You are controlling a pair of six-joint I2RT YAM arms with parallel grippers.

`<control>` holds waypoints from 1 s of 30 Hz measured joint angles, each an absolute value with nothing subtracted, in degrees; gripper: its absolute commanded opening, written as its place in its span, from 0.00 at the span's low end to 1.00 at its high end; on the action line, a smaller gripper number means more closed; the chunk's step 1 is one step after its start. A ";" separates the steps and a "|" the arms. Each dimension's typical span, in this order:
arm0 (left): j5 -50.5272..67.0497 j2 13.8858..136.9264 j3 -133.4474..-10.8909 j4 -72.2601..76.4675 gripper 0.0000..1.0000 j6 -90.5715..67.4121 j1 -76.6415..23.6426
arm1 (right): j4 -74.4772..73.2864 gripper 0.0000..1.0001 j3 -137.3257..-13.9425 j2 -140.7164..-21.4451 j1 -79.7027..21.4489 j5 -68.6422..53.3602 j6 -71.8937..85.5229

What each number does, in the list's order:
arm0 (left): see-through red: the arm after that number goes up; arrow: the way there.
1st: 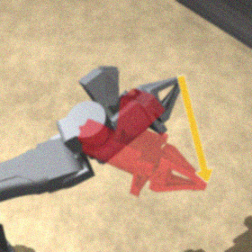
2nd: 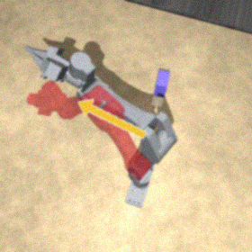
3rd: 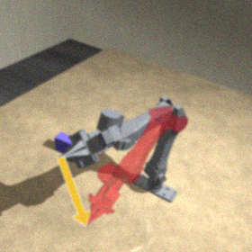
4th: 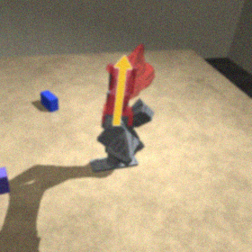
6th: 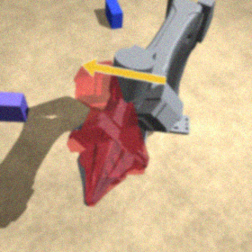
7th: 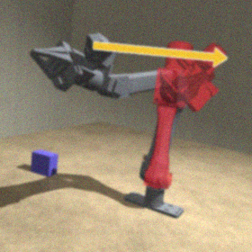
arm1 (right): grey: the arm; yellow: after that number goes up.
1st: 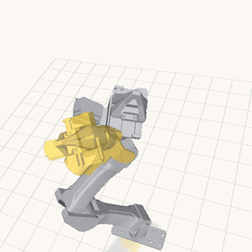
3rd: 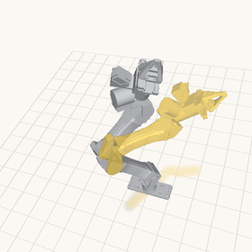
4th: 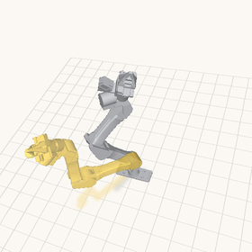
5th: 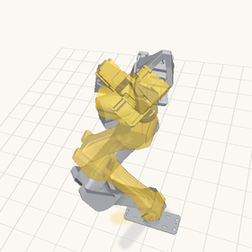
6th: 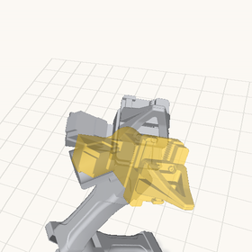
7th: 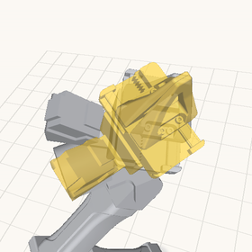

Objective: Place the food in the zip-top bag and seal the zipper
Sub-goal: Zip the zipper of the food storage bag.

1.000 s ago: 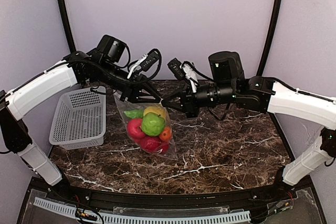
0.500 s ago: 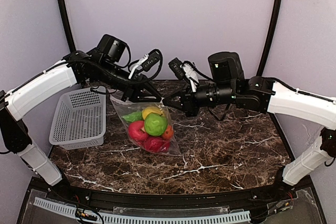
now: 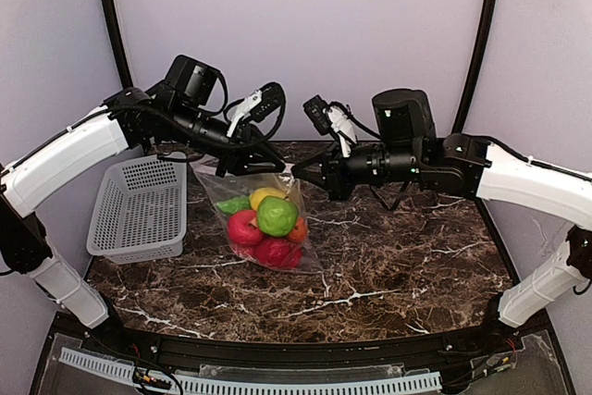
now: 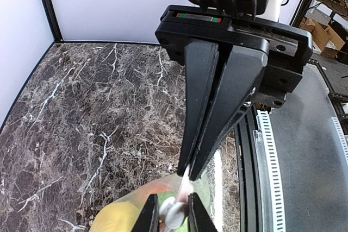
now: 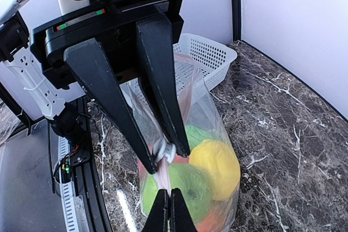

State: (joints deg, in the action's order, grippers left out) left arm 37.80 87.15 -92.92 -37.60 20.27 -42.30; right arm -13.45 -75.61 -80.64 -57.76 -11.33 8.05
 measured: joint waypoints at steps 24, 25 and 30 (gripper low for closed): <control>30.61 87.24 -96.73 -43.44 0.01 24.58 -42.41 | -18.31 0.00 -74.54 -75.61 -57.34 -6.13 8.10; 30.28 87.24 -96.73 -43.62 0.01 24.71 -42.41 | -18.59 0.00 -74.54 -75.48 -57.34 -5.87 8.12; 28.95 87.26 -96.73 -44.49 0.01 25.10 -42.37 | -20.03 0.00 -74.54 -75.22 -57.32 -3.53 8.27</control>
State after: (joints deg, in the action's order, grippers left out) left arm 28.95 87.26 -96.73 -44.49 25.10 -42.37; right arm -20.03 -74.54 -75.22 -57.32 -3.53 8.27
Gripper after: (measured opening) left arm 0.147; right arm 0.006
